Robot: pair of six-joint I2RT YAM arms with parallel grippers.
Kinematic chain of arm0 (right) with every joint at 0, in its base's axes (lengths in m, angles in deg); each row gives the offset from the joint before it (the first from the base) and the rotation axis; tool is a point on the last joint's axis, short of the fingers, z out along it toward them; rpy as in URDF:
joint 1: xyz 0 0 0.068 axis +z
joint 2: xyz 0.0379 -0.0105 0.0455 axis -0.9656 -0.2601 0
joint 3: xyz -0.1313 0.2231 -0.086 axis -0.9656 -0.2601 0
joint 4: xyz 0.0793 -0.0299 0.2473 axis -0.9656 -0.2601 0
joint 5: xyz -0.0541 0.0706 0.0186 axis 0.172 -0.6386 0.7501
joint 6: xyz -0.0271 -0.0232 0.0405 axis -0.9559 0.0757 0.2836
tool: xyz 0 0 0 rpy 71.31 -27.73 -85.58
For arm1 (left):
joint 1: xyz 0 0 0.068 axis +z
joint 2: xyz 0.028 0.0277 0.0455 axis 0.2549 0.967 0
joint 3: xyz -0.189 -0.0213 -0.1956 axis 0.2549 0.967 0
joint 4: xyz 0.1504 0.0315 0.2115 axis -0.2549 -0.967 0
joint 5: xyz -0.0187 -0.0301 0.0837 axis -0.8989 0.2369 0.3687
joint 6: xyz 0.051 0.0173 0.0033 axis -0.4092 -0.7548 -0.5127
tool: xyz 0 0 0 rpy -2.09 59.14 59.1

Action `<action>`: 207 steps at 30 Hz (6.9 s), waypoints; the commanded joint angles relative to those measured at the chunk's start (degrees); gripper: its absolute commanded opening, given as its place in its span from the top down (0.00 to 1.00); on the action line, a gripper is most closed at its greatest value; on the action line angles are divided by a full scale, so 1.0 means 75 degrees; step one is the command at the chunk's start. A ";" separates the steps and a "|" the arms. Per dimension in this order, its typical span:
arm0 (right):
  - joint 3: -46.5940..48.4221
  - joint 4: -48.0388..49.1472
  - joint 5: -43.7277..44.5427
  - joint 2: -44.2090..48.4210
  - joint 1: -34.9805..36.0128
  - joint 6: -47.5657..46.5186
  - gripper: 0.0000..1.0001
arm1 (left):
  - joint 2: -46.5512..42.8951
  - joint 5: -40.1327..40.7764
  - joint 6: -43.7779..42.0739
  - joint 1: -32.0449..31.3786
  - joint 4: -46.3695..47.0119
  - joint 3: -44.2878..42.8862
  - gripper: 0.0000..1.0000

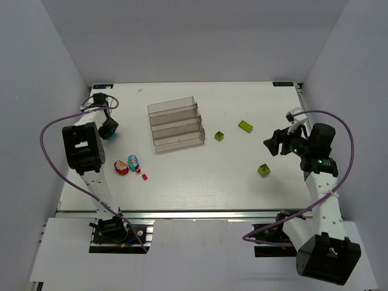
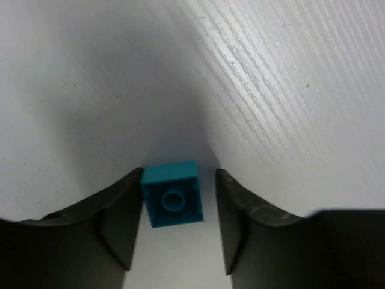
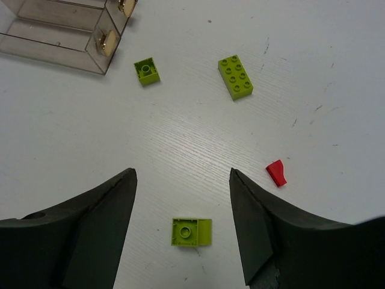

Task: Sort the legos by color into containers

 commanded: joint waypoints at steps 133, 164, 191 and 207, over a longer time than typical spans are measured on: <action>0.1186 0.1511 0.1271 -0.1691 0.3598 0.1107 0.62 | -0.3418 -0.0583 -0.1154 -0.2300 -0.0610 0.3839 0.36; 0.1058 0.1581 0.0685 -0.1211 0.2942 0.1236 0.63 | -0.2060 -0.6642 -0.7363 -0.2464 0.2555 -0.0188 1.00; 0.0999 0.1628 0.0674 -0.1269 0.2520 0.1154 0.62 | -0.0089 -0.5201 -0.8386 -0.2604 0.2707 -0.1786 0.29; 0.0893 0.1781 0.1293 -0.1444 0.2145 0.0475 0.11 | -0.2934 -0.6396 -0.3735 -0.2335 0.3257 0.0642 1.00</action>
